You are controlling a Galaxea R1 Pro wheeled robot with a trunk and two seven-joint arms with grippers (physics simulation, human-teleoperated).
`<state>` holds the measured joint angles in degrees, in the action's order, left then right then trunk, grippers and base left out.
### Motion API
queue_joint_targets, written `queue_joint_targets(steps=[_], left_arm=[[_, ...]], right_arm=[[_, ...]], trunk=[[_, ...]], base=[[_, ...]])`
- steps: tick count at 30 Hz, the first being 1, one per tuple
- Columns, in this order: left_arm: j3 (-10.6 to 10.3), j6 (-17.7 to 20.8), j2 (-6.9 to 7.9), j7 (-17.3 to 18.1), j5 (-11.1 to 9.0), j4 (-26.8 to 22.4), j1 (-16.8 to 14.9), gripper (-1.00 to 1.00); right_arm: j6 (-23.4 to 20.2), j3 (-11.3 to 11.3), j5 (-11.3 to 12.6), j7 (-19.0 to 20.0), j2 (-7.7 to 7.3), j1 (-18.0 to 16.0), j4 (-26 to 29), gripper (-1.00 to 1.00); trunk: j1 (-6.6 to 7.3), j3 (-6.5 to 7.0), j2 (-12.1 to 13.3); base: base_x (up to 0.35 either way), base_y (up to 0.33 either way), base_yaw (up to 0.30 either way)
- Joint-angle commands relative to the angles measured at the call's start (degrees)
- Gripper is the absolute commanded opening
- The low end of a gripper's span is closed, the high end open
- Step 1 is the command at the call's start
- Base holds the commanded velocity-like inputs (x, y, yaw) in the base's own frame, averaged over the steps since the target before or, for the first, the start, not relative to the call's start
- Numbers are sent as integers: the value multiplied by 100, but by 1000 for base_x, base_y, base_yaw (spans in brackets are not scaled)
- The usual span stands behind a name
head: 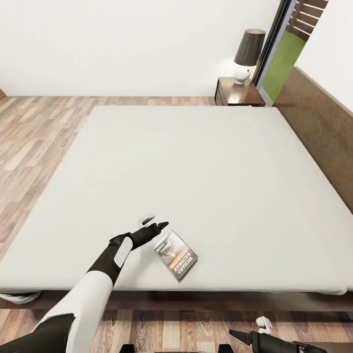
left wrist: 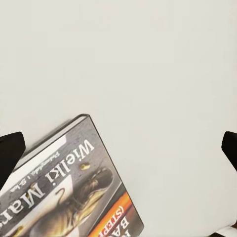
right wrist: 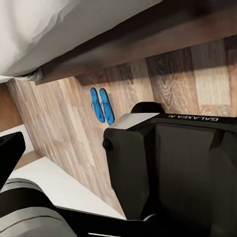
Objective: In the bedroom, move the book from the bed onto either nightstand, and place the two sandals side by side next to the bed.
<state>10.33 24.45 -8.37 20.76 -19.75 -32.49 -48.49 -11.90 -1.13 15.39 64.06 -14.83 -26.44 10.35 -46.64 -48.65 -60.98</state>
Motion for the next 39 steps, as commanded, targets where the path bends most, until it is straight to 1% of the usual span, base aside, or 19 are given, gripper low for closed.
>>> queue_joint_targets(steps=[1, 25, 36, 39], left_arm=[[40, 51, -7, 16, -29, -3, -3, 100], [40, 51, -7, 16, -29, -3, -3, 100], [48, 51, -7, 16, -29, -6, -3, 100], [48, 51, -7, 16, -29, -4, -3, 100]], right_arm=[[-60, -10, 17, 18, -1, -1, 2, 100], [-58, -10, 17, 25, -3, -1, 2, 100], [-58, -10, 17, 24, -2, 0, 2, 100], [-58, -10, 17, 26, -2, -1, 2, 100]], trunk=[[-23, -22, -44], [-550, -453, -1007], [-550, -453, -1007], [-616, -507, -1127]], base=[[0, 0, 0], [0, 0, 0], [0, 0, 0], [0, 0, 0]])
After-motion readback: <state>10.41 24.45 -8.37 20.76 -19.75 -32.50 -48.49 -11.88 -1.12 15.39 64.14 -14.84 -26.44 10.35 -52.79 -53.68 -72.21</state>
